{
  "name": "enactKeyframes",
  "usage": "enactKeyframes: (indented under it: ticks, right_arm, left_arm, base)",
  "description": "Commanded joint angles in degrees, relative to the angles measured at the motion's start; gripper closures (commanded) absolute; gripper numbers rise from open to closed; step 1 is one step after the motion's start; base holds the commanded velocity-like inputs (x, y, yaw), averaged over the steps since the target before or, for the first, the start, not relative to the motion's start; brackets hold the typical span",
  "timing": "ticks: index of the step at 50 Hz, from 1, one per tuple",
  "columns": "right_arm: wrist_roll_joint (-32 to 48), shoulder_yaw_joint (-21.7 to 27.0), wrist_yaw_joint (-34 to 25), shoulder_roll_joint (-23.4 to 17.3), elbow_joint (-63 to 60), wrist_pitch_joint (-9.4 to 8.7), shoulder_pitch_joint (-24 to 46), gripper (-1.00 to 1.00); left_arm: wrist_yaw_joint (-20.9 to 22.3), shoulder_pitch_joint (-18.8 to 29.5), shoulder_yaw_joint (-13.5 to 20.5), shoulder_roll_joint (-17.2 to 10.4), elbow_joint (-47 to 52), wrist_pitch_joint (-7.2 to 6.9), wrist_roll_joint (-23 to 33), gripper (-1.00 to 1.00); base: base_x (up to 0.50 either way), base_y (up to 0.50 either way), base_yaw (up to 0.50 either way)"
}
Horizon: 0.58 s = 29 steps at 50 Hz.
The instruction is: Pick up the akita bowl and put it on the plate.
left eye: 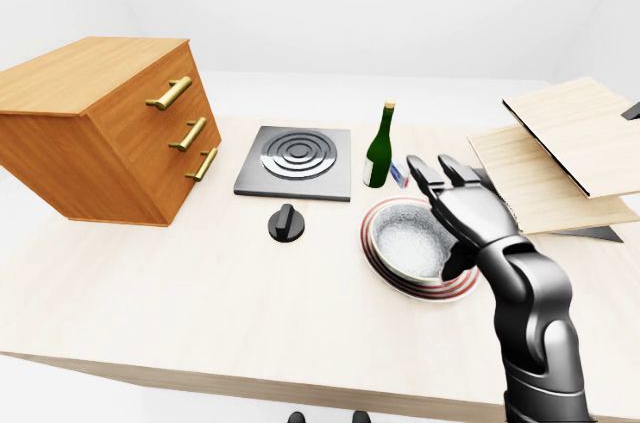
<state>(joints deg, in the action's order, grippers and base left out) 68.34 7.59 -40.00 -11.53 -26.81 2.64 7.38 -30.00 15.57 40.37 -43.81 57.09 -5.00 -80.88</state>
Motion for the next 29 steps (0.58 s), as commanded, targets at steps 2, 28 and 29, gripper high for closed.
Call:
enactKeyframes:
  ticks: [2, 28, 29]
  right_arm:
    - [-1.92, -1.94, 0.00, 0.88, -6.72, -7.64, 7.33, -1.00]
    - [-4.13, -6.06, 0.00, 4.15, -7.16, -7.64, 7.30, -1.00]
    - [-4.23, -6.46, 0.00, 4.41, -7.15, -7.64, 6.39, -1.00]
  left_arm:
    - [0.00, -0.01, 0.27, -0.26, 0.01, 0.00, -0.45, -1.00]
    - [0.00, 0.89, -0.35, -0.54, -1.16, 0.00, 0.40, -1.00]
    - [0.00, 0.93, -0.34, -0.58, -1.20, 0.00, 0.28, -1.00]
  base:
    - [0.00, 0.00, 0.00]
    - [0.00, 0.00, 0.00]
    - [0.00, 0.00, 0.00]
